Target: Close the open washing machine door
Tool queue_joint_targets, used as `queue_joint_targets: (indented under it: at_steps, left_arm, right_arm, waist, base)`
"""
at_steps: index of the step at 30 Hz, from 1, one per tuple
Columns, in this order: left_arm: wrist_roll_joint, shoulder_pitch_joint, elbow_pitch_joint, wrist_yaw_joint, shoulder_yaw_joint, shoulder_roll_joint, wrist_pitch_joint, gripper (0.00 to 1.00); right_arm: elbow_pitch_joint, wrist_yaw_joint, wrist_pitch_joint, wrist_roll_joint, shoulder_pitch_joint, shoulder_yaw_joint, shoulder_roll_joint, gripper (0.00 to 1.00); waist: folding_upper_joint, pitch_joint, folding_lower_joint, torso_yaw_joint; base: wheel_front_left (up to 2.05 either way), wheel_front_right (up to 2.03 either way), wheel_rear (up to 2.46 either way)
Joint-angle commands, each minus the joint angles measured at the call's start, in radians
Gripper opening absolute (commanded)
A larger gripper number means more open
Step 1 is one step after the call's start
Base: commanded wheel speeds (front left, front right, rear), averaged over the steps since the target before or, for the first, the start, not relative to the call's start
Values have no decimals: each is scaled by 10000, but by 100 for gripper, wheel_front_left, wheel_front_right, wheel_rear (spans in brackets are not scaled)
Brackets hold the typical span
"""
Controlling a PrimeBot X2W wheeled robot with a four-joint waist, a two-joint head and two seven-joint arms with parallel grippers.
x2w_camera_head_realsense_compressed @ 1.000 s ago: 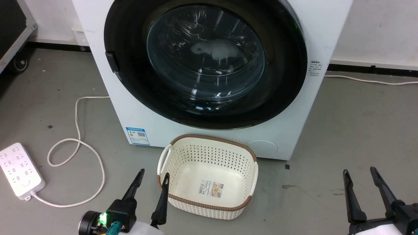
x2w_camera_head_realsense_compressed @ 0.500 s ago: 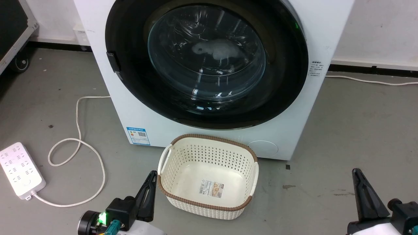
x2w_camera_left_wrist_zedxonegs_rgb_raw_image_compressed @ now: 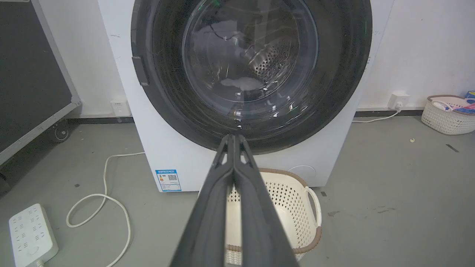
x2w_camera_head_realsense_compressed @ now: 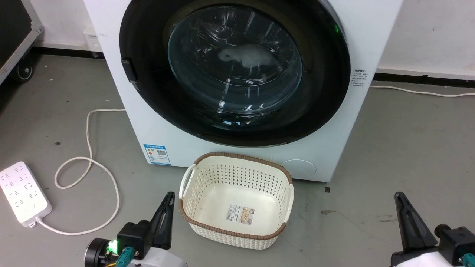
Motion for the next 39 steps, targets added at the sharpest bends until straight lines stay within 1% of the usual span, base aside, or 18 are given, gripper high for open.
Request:
queue_joint_targets:
  at_steps: [1,39]
  left_arm:
    - [69,15,-83,66,42,-24,77,0]
    - [316,38,-590,234,482,-116,853,0]
  right_arm:
    - [-67,-2,65,-24,-131,45,9,0]
    - [-178,-4,843,-81,-358,497,22,0]
  waist:
    - [0,0,0,0]
    - [0,12,0,-6]
  base:
    - [0,0,0]
    - [0,0,0]
